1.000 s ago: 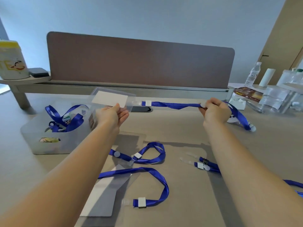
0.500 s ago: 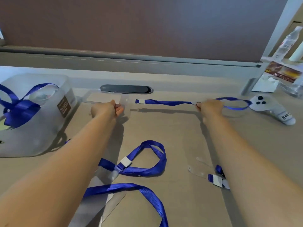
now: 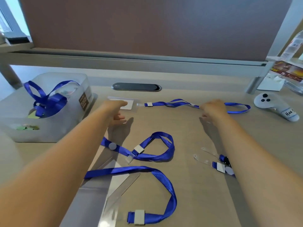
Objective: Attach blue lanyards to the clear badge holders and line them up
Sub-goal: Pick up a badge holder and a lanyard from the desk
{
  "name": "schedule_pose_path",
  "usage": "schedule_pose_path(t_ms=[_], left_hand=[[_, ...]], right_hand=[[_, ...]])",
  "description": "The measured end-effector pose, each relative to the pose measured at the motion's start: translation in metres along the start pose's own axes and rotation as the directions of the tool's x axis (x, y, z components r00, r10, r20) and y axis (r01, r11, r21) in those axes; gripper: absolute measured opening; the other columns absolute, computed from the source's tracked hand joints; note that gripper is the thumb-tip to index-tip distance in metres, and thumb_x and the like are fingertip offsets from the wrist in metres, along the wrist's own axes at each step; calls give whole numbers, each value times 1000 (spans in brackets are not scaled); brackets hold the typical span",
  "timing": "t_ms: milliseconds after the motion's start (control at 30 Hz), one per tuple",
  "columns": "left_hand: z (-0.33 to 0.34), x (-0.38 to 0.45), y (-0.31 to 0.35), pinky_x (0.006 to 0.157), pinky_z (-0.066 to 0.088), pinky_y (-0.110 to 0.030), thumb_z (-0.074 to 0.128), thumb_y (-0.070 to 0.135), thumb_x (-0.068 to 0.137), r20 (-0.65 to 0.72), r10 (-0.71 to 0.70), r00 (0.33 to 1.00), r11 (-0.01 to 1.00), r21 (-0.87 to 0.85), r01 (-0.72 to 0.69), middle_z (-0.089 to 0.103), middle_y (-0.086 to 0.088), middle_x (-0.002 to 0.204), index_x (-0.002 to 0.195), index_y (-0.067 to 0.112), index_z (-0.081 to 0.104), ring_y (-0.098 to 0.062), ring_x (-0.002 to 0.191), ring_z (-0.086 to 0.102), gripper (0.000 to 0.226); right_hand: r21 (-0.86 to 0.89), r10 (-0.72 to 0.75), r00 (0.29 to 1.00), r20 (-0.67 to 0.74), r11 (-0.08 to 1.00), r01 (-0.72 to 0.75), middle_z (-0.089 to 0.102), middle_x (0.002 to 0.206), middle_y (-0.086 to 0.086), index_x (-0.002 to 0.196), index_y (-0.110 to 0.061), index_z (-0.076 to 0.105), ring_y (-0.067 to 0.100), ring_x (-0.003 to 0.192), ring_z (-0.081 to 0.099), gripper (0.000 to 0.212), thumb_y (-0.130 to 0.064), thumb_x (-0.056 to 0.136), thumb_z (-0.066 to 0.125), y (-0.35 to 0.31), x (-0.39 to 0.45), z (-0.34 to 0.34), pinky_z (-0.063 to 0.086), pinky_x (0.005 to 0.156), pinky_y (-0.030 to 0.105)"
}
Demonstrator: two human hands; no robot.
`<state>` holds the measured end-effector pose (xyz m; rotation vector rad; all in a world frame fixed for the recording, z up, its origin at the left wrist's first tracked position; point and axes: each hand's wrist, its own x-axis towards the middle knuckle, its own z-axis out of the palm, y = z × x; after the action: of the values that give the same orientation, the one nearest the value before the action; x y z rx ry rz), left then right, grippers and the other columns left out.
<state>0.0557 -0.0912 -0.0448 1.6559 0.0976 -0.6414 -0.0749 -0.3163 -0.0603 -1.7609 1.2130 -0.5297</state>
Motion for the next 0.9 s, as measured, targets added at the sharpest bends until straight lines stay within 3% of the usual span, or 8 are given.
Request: schedule_pose_path(t_ms=[100, 167, 200, 233, 400, 633, 733, 900], left_hand=[[-22, -23, -8, 83, 45, -32, 51, 20, 90, 95, 236, 967, 842, 477, -252, 51, -13, 118, 124, 3, 46, -20, 90, 53, 38], [-42, -34, -15, 94, 42, -36, 53, 19, 88, 192, 348, 918, 656, 649, -384, 56, -13, 124, 121, 4, 50, -24, 106, 53, 37], [-51, -40, -19, 96, 41, -36, 54, 18, 87, 231, 377, 897, 579, 697, -422, 58, -13, 123, 119, 4, 52, -24, 108, 53, 35], [-59, -47, -22, 94, 41, -34, 55, 18, 87, 249, 377, 892, 508, 750, -424, 60, -13, 121, 116, 5, 55, -22, 104, 53, 32], [-85, -70, -46, 83, 41, -29, 59, 30, 84, 325, 201, 924, 237, 899, -368, 60, -10, 115, 109, 10, 56, -17, 92, 49, 32], [-92, -85, -71, 72, 38, -21, 68, 24, 77, 479, 173, 861, 57, 868, -494, 62, -8, 109, 107, 8, 57, -16, 85, 48, 35], [-94, -90, -74, 54, 32, -15, 59, 19, 84, 461, 211, 862, 59, 874, -482, 60, -8, 94, 103, 4, 60, -16, 79, 46, 23], [-98, -94, -70, 67, 40, -22, 48, 17, 90, 458, 385, 801, 127, 833, -538, 56, -9, 89, 101, 2, 56, -18, 80, 49, 20]], right_hand=[[-61, -93, 994, 49, 994, 96, 40, 71, 17, 65, 9, 51, 20, 70, 43, 20, -3, 80, 48, -2, -25, 8, 39, 63, 33], [-78, -160, 981, 111, 983, 169, 50, 75, 29, 95, 21, 57, 13, 87, 42, 28, -1, 80, 48, -5, -51, 14, 37, 67, 33], [-84, -186, 970, 159, 976, 201, 55, 87, 40, 105, 21, 54, 33, 92, 65, 32, 0, 82, 48, -6, -64, 16, 39, 68, 35], [-97, -211, 958, 192, 968, 232, 58, 100, 41, 110, 19, 53, 50, 113, 50, 33, 0, 84, 48, -7, -77, 19, 44, 70, 37], [-239, -289, 908, 304, 899, 367, 62, 121, 11, 120, -4, 59, 26, 111, 58, 31, -10, 91, 48, -4, -139, 31, 43, 91, 31], [-319, -335, 870, 363, 832, 454, 59, 127, 9, 124, -10, 56, 23, 115, 55, 33, -12, 92, 48, 7, -188, 44, 44, 96, 34], [-348, -360, 853, 379, 798, 491, 62, 124, 8, 120, -10, 59, 22, 111, 57, 30, -14, 92, 48, 10, -199, 46, 47, 94, 34], [-298, -376, 813, 444, 794, 529, 60, 127, 6, 124, -11, 57, 20, 113, 56, 36, -21, 90, 54, 4, -212, 49, 43, 88, 27]])
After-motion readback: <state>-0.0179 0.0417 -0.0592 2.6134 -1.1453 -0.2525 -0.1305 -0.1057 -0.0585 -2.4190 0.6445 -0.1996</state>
